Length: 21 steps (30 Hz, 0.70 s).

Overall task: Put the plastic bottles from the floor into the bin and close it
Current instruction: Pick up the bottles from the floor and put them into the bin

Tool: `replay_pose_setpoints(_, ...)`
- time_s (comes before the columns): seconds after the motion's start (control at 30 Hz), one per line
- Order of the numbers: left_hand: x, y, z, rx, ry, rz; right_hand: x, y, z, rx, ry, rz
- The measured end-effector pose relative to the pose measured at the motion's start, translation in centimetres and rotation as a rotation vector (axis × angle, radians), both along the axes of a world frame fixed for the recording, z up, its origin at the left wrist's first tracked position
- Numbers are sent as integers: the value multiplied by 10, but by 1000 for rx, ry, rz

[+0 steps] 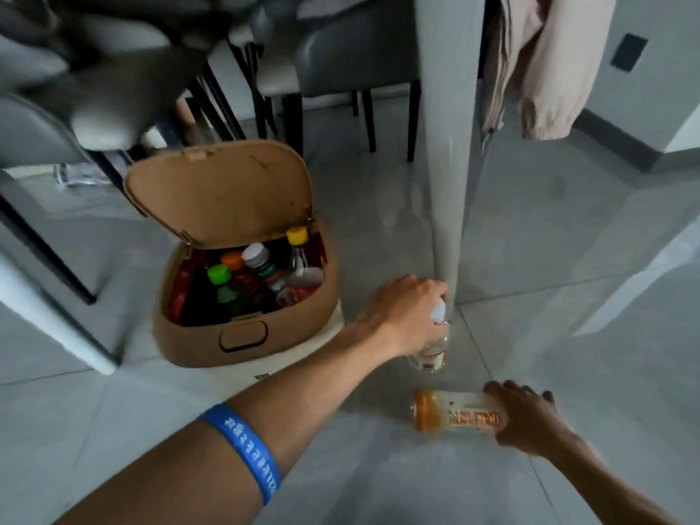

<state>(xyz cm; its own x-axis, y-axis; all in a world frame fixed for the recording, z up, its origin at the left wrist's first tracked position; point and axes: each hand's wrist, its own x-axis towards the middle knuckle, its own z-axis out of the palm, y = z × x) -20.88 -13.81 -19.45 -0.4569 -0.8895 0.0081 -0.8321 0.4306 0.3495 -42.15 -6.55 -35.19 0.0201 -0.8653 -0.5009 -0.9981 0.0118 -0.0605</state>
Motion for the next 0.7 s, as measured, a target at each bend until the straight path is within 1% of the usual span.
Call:
replay_pose_setpoints(0.07, 21, -12, 42, -55, 77, 12, 11, -23, 32, -34, -125, -43)
replay_pose_setpoints(0.17, 62, -22, 115, -108, 188, 31, 25, -60, 103, -82, -212, -50)
replay_pose_setpoints(0.27, 113, -19, 184, -141, 229, 58, 34, -88, 184, -102, -148, 54)
replay_pose_setpoints(0.37, 162, -18, 228, -116, 199, 102, 47, -94, 260, -228, -74, 117)
replay_pose_setpoints(0.43, 193, -22, 236, -66, 115, 130, 68, -92, 303, -343, -73, 130)
replay_pose_setpoints(0.5, 215, -30, 228, -8, -22, 142, 95, -84, 337, -416, -84, 152)
replay_pose_setpoints(0.57, 225, -39, 206, 84, -130, 137, 122, -74, 359, -474, -74, 206)
replay_pose_setpoints(0.63, 233, -48, 177, 204, -162, 137, 149, -69, 369, -510, -89, 247)
replay_pose_setpoints(0.7, 243, -55, 142, 317, -213, 151, 176, -68, 369, -503, -87, 287)
